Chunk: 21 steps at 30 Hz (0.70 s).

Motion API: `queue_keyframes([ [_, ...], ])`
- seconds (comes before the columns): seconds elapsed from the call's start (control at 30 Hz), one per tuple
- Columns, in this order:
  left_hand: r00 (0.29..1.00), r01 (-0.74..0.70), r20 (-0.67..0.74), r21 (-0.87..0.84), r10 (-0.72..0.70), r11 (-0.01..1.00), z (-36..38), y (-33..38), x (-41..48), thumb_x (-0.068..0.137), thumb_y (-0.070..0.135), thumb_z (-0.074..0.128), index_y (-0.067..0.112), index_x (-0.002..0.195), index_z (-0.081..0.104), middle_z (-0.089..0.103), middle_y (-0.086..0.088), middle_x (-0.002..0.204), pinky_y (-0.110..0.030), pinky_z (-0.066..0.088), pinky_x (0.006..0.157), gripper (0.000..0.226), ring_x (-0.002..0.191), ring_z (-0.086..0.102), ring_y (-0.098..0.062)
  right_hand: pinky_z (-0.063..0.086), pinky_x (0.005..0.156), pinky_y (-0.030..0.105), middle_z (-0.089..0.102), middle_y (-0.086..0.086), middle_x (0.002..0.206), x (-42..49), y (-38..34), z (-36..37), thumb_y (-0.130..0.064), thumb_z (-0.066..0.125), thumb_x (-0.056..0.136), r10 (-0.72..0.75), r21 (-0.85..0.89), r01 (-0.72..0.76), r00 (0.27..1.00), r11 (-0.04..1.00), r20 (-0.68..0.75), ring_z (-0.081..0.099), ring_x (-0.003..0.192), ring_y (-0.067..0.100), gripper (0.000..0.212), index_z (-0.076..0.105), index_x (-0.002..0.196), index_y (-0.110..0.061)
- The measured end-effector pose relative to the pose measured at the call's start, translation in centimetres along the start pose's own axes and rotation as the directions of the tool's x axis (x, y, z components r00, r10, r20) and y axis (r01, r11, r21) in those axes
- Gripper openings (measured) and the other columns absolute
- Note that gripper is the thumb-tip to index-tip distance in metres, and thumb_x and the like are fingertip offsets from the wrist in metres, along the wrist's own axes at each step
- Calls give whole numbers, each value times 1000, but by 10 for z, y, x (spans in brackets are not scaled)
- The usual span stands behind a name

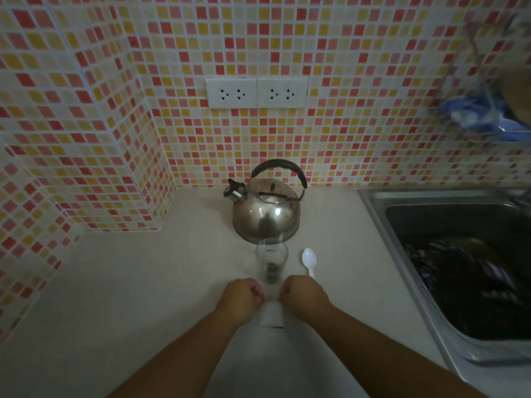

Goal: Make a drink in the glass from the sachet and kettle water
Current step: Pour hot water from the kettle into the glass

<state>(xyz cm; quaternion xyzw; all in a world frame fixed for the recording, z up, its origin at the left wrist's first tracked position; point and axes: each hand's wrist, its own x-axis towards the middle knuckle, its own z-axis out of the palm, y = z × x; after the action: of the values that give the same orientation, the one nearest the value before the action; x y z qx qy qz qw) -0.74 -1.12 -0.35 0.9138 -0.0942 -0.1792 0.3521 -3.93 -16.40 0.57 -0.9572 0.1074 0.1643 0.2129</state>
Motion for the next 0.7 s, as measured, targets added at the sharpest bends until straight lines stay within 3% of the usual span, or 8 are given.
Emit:
queue_keyframes([
  [0.13,997,-23,-69,36,25,999,12,-8,4,76,18,70,13,82,69,71,-15,89,-30,47,73,7,86,65,-30,48,86,33,71,7,102,4,6,17,-26,51,88,32,-46,-39,989,998,-143,64,98,27,20,65,97,-14],
  [0.23,993,8,-119,-39,-13,999,16,-10,4,75,23,72,15,97,54,63,-9,91,-28,45,68,30,85,62,-27,49,81,33,70,8,97,5,7,21,-34,56,84,50,6,-50,976,999,-212,64,94,29,22,62,94,-15],
  [0.37,966,59,-235,-199,-106,978,6,-12,7,73,22,73,19,92,45,53,3,68,-27,38,58,34,66,55,-19,48,74,30,66,5,89,2,10,5,-36,64,71,176,296,-99,952,950,-249,62,87,26,22,56,89,-24],
  [0.47,885,23,-438,-302,-160,953,-20,-10,13,75,15,71,20,87,45,50,3,65,-28,37,60,29,65,55,-25,49,73,35,59,2,82,-2,13,-22,-18,67,71,210,503,117,811,856,-546,60,81,26,22,51,84,-24],
  [0.53,799,-83,-584,-339,-140,937,-50,7,35,76,12,68,22,88,44,49,5,68,-28,36,64,29,67,54,-25,45,77,35,54,0,91,13,4,-56,-11,67,76,169,466,290,672,836,-721,54,90,23,23,54,94,-18],
  [0.57,765,-129,-632,-338,-124,932,-67,20,49,77,12,66,24,88,44,49,6,70,-27,35,65,28,67,53,-23,41,79,31,52,-2,96,25,-3,-76,-13,65,79,138,435,335,640,836,-756,51,94,20,23,54,99,-16],
  [0.63,743,-216,-667,-319,-57,923,-98,49,81,79,14,62,28,88,44,50,8,74,-25,36,60,24,68,52,-17,38,85,27,52,-2,103,55,-20,-115,-17,62,84,40,361,386,635,849,-771,46,102,15,26,54,108,-15],
  [0.7,770,-272,-637,-299,21,915,-119,74,109,81,15,61,30,96,48,55,7,84,-22,40,60,25,74,55,-14,40,95,30,55,5,118,87,-35,-144,-20,63,85,-82,246,376,675,894,-733,45,111,19,36,52,118,-15],
])
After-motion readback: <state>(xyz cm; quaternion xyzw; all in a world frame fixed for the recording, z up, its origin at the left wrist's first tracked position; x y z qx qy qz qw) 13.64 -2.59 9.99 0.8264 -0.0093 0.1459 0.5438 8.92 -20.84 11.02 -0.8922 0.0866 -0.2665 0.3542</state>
